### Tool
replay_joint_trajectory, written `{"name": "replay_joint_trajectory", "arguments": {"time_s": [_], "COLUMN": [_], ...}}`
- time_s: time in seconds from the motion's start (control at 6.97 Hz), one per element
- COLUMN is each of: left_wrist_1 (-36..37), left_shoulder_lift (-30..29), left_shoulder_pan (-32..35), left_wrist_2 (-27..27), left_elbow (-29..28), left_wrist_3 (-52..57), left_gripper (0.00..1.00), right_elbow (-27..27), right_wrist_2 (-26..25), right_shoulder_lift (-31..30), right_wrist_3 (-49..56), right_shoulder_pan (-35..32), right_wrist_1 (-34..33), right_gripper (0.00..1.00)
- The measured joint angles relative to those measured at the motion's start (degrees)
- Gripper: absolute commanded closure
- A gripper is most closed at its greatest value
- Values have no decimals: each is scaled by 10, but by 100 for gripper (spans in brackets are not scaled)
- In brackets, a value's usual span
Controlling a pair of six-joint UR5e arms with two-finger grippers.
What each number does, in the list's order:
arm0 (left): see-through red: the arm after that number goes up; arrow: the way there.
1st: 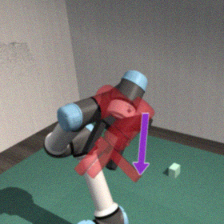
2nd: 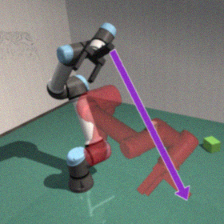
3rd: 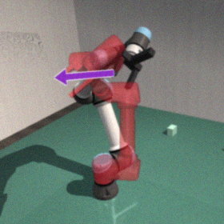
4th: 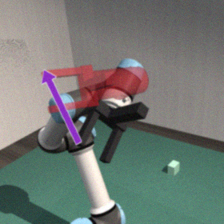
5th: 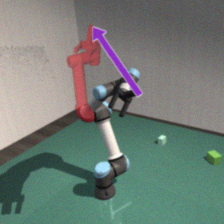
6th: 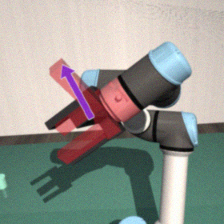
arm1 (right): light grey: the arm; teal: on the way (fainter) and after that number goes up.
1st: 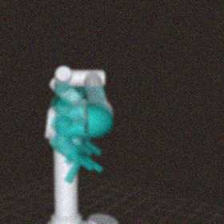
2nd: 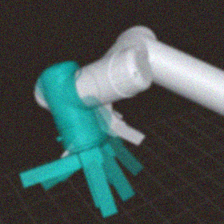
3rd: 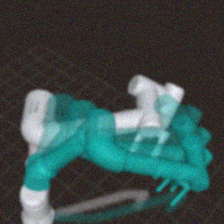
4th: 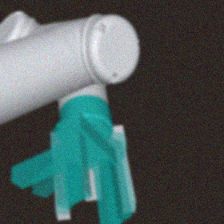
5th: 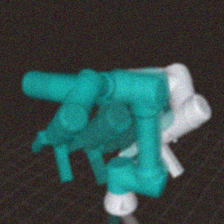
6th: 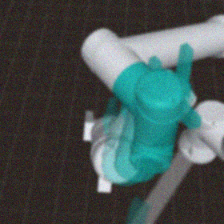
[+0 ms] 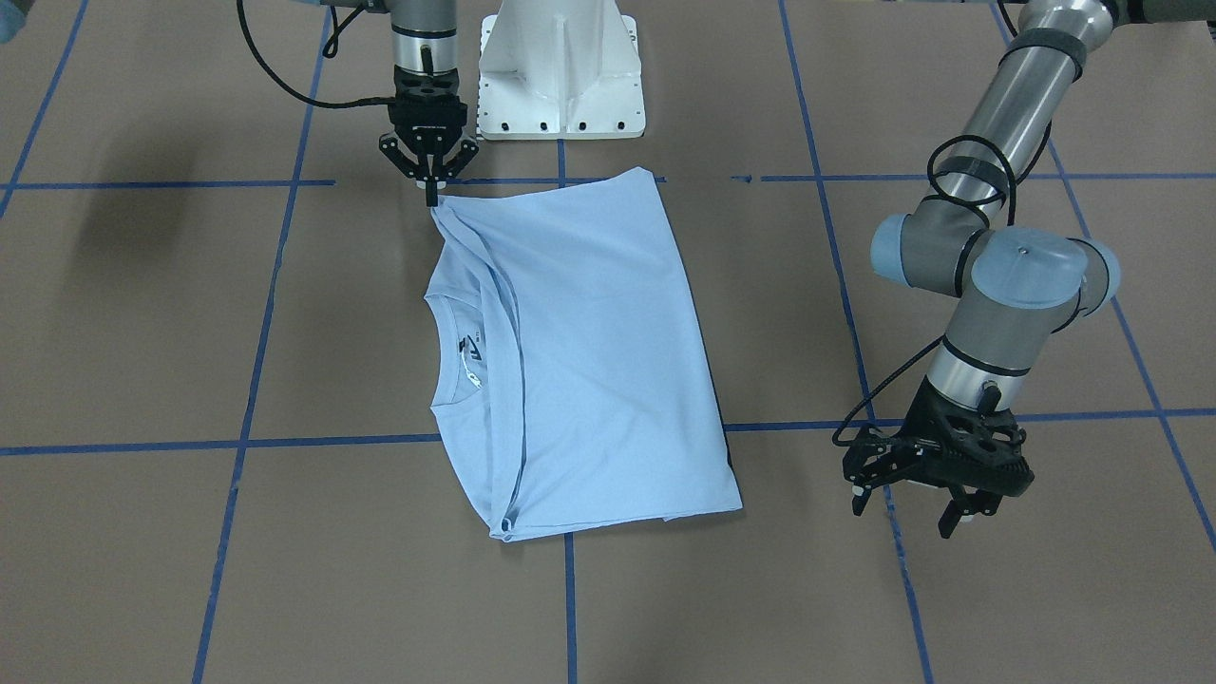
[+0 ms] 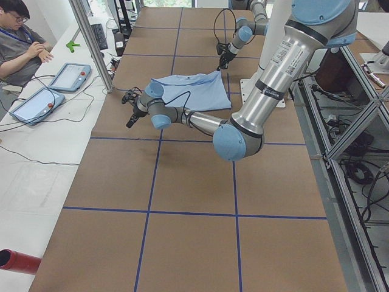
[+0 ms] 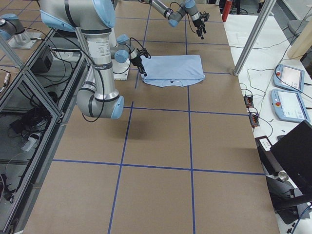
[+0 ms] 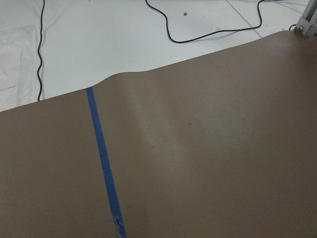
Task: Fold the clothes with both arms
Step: 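Move both grippers down to the shirt corners nearest the robot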
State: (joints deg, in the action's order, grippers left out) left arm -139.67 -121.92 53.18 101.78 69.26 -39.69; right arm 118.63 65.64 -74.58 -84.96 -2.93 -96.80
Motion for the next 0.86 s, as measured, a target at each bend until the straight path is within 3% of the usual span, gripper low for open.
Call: {"name": "replay_joint_trajectory", "arguments": {"time_s": [0.43,0.57,0.86], "left_wrist_1": [-1,-1,-1], "left_shoulder_lift": [0,0,0], "left_shoulder_pan": [0,0,0], "left_wrist_2": [0,0,0], "left_elbow": [0,0,1], "left_wrist_3": [0,0,0], "left_gripper": [0,0,0], "right_elbow": [8,8,6], "right_wrist_2": [-11,-21,-31], "right_shoulder_lift": [-16,-16,-11], "right_wrist_3": [-133,-171,-191], "right_shoulder_pan": [31,44,51], "right_wrist_1": [1,1,1], "right_gripper": [100,2,0]}}
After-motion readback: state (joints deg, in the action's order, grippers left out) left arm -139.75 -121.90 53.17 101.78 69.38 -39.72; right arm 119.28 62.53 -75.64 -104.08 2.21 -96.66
